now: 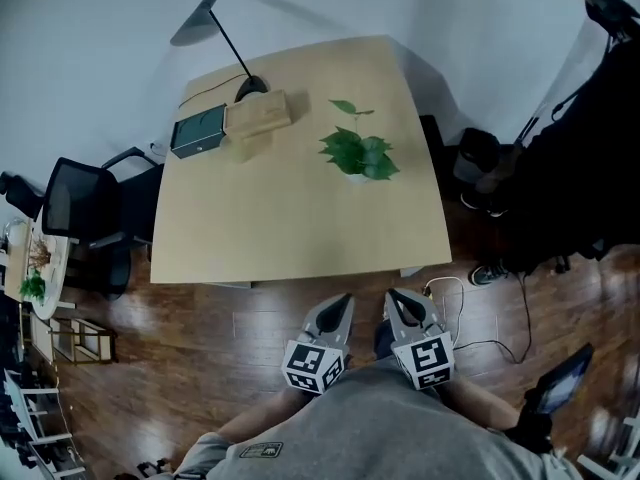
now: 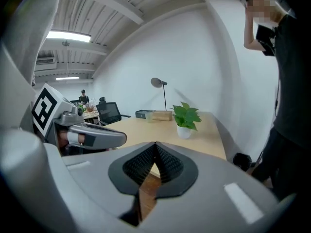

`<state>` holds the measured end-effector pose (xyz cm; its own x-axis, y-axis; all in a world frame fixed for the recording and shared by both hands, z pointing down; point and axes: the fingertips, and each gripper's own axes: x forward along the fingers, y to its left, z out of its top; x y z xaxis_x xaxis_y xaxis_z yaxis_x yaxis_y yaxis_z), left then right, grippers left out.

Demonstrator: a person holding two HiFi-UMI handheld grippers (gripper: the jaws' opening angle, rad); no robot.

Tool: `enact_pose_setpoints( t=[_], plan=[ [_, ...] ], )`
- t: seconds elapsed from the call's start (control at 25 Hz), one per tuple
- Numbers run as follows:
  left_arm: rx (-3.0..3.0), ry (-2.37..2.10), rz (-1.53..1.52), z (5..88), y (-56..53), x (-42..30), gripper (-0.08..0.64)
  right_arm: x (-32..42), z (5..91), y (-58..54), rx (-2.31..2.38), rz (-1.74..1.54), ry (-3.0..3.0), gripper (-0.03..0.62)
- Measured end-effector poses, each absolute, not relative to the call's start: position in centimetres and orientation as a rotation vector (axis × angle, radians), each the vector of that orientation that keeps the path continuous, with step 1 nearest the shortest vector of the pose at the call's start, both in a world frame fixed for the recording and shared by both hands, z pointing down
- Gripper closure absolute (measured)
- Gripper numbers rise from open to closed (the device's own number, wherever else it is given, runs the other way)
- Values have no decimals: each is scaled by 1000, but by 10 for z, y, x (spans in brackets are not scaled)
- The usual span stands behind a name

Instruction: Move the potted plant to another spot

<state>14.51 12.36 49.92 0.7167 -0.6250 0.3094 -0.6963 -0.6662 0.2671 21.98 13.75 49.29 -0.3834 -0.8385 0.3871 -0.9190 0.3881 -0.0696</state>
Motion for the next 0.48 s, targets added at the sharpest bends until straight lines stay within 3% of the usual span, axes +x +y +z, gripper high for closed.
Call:
enact_pose_setpoints(
  t=[0.48],
  plan=[
    [2463,-1147,293,503,34,178,554,269,502,45,1469,430,-2377,586]
  ],
)
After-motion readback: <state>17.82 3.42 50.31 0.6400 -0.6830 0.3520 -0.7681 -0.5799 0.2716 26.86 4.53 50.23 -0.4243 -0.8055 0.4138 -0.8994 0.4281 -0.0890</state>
